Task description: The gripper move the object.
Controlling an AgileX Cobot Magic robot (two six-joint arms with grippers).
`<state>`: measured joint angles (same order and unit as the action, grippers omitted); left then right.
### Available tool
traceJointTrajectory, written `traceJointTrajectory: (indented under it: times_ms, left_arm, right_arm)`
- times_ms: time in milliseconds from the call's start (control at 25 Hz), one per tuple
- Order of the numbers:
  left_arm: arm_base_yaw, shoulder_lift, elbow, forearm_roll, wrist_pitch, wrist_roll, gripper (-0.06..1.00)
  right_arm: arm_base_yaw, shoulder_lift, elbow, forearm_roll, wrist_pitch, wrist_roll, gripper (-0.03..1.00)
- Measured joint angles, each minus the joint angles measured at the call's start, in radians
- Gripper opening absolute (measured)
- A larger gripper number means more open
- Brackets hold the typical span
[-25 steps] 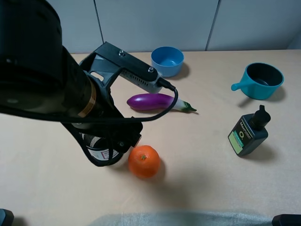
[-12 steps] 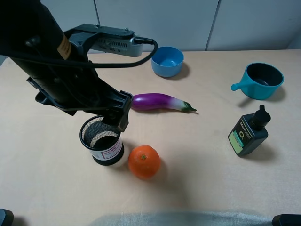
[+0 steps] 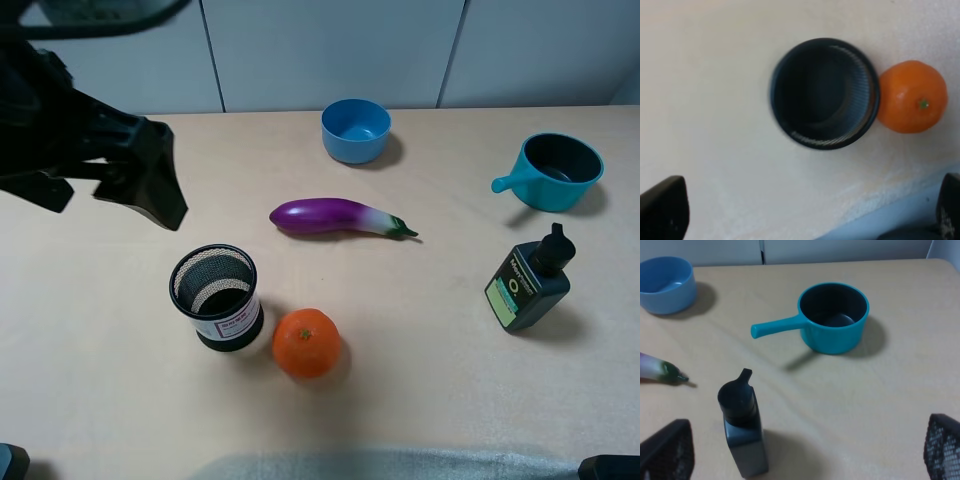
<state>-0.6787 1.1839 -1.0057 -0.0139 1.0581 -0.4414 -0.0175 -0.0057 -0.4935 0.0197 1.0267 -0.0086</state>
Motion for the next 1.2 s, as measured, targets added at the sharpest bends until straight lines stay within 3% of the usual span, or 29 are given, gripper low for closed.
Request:
traceJointTrajectory:
  times_ms: [240,600,1040,1200]
  left_arm:
    - [0.076,-0.158,0.000,0.038,0.091,0.009,0.99]
    - [0.107,-0.363,0.037,0.099,0.106,0.017,0.99]
    - [0.436,-0.662,0.207,0.080,0.098,0.347,0.99]
    - [0.544,-0.743,0.260,0.063,0.091,0.420,0.99]
  right_arm:
    - [0.000,0.000,0.000,0.000,0.000,0.000,0.69]
    - [0.000,0.000,0.000,0.000,0.000,0.000,0.69]
    - [0.000,0.000,0.000,0.000,0.000,0.000,0.69]
    - [0.000,0.000,0.000,0.000,0.000,0.000,0.69]
